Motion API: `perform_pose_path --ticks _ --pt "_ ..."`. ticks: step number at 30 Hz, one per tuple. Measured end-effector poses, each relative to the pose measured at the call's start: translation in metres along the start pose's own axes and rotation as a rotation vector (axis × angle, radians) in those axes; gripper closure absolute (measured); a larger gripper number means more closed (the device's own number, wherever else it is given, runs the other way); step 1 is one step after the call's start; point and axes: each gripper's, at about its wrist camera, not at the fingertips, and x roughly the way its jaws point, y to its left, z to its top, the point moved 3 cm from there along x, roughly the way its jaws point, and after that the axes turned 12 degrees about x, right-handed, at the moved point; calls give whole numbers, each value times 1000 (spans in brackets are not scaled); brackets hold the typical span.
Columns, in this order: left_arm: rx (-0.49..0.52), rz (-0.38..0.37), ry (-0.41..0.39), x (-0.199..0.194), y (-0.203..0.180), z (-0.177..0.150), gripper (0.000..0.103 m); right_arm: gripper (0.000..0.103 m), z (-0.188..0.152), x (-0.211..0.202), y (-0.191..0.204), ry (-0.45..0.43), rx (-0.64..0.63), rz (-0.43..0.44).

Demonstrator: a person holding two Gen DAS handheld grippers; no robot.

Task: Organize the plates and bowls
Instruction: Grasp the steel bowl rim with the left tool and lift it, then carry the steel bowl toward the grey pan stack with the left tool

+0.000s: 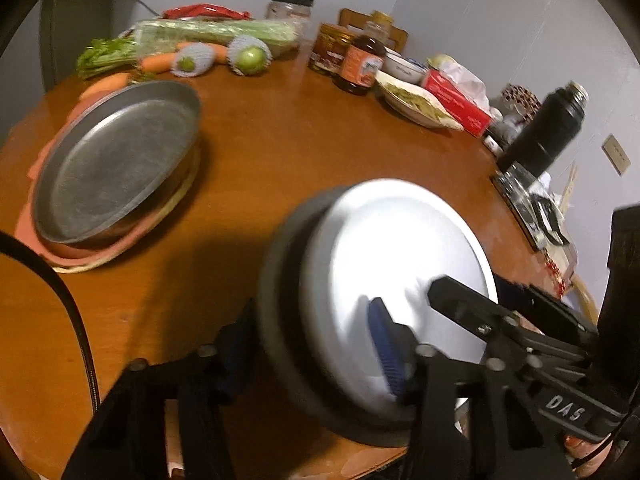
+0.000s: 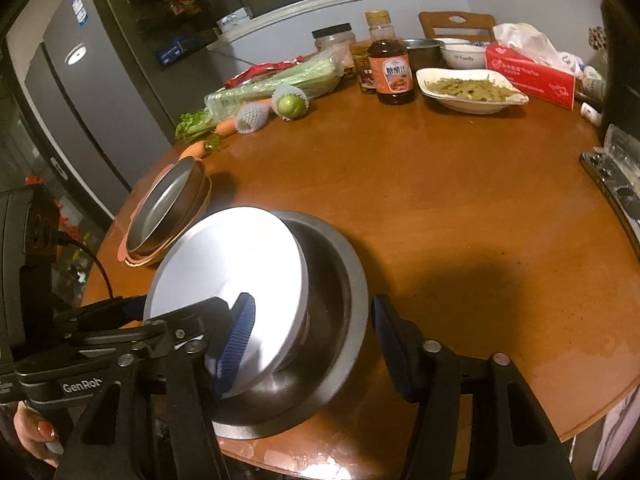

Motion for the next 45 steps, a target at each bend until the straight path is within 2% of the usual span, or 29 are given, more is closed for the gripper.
perform_pose_path --ticks 6,11,20,26,35,45 --pt "13 39 -34 -7 2 2 56 56 1 3 7 -30 -40 -30" --pt "-6 45 -50 -16 14 4 56 57 6 3 21 -45 -59 -22" --pt "-32 84 -118 -56 40 21 56 57 26 -3 58 -60 -90 30" --pt "-69 131 -164 -85 68 33 56 57 43 -3 99 -79 -137 84" --pt "-98 187 -166 -99 111 44 56 57 64 16 145 -71 -177 140" --pt "-138 208 -156 -90 148 52 56 57 78 54 173 -39 -211 137"
